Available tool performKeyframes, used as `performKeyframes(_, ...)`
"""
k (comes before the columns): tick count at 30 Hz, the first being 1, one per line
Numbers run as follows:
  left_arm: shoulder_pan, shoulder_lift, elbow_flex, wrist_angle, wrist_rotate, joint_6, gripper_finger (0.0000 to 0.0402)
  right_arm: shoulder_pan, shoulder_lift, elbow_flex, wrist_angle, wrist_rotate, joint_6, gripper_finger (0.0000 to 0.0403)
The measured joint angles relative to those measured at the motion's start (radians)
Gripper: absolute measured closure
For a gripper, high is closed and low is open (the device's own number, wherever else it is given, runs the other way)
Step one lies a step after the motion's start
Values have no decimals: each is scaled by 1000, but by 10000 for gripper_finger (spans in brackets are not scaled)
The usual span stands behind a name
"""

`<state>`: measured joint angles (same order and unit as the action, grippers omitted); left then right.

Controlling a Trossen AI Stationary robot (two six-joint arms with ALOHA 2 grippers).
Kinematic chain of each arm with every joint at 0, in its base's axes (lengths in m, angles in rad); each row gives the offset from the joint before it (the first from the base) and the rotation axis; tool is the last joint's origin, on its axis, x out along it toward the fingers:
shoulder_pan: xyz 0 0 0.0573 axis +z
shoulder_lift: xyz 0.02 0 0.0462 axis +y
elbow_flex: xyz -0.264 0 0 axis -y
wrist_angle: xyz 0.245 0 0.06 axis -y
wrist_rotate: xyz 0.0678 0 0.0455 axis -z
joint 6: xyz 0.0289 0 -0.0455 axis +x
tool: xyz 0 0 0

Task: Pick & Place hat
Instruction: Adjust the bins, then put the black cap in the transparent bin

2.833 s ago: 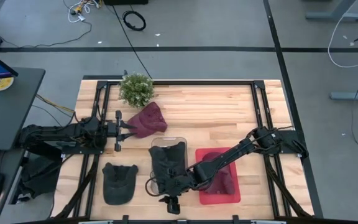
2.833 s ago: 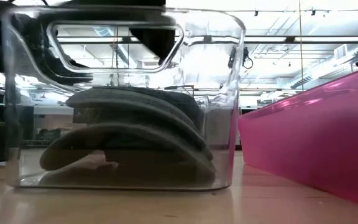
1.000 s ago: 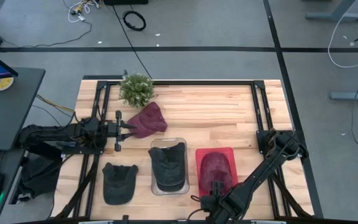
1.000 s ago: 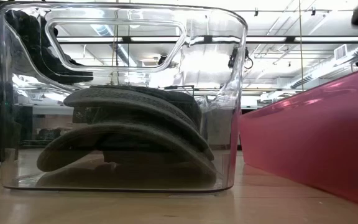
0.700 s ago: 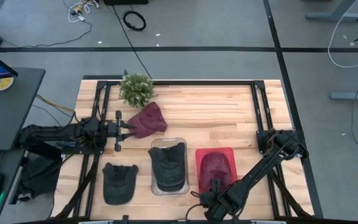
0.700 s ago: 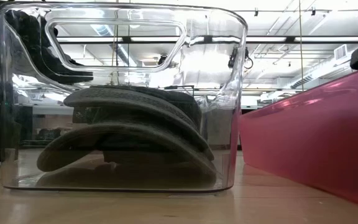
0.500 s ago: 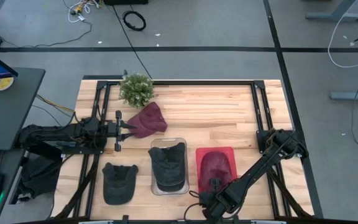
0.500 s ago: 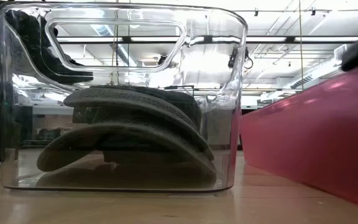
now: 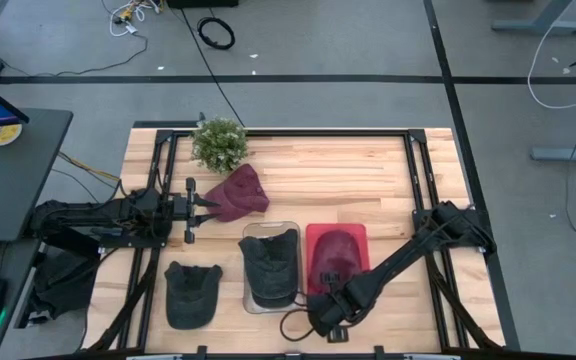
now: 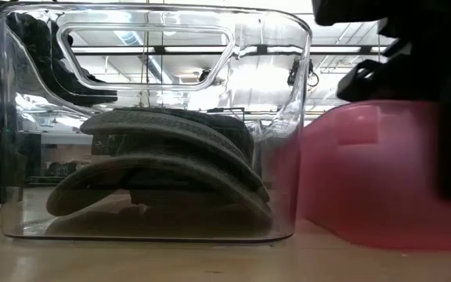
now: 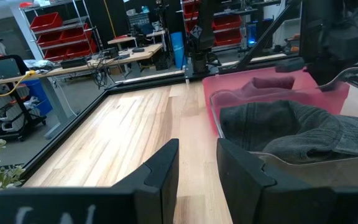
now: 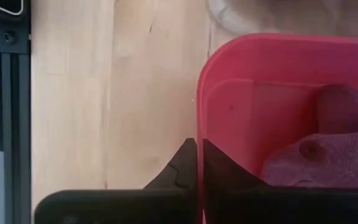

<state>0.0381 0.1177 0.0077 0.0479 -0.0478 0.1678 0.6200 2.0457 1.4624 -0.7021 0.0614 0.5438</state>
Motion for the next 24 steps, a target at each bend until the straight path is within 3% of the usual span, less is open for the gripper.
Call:
performKeyframes(14, 0, 0, 0, 0, 0, 0, 287, -31, 0, 0, 29, -10, -69, 389)
performKeyframes(19, 0, 0, 0, 0, 0, 0, 287, -31, 0, 0, 30, -63, -34, 350)
performKeyframes(24, 0, 0, 0, 0, 0, 0, 287, -33, -17, -1, 28, -88, -2, 285)
